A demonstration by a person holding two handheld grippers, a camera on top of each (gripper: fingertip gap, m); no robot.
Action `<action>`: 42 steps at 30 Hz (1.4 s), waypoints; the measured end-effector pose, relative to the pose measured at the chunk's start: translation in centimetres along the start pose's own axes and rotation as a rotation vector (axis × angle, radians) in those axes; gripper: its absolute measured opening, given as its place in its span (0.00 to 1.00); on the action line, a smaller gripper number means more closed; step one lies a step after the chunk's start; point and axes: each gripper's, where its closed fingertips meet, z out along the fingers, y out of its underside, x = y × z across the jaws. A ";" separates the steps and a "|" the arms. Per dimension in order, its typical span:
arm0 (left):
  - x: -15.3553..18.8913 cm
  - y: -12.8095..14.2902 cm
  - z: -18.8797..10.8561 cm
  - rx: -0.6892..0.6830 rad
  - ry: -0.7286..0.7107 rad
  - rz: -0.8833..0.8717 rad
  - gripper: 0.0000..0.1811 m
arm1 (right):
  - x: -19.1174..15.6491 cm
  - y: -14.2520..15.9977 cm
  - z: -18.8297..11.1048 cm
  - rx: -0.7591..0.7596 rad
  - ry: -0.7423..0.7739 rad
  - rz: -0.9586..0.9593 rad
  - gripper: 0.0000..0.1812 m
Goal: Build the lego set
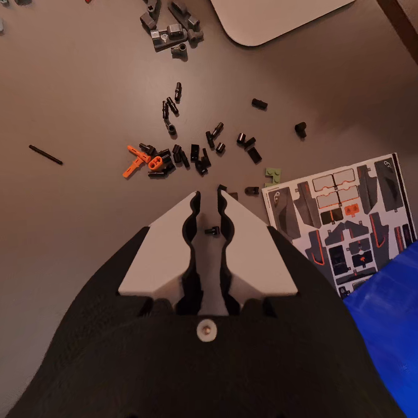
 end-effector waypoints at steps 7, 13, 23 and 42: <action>0.0 -0.2 -0.1 0.004 -0.011 0.000 0.13 | -0.4 -0.6 0.8 0.004 -0.019 -0.048 0.07; 0.1 0.0 0.3 -0.002 -0.001 -0.005 0.13 | -0.5 -0.9 1.0 0.004 -0.038 -0.065 0.06; 0.0 -0.1 0.4 0.001 0.000 -0.011 0.13 | 0.1 -0.3 0.6 -0.006 -0.020 -0.047 0.05; 0.3 -0.1 0.7 -0.013 -0.012 0.016 0.12 | 0.1 -0.6 -0.6 0.052 -0.016 0.002 0.06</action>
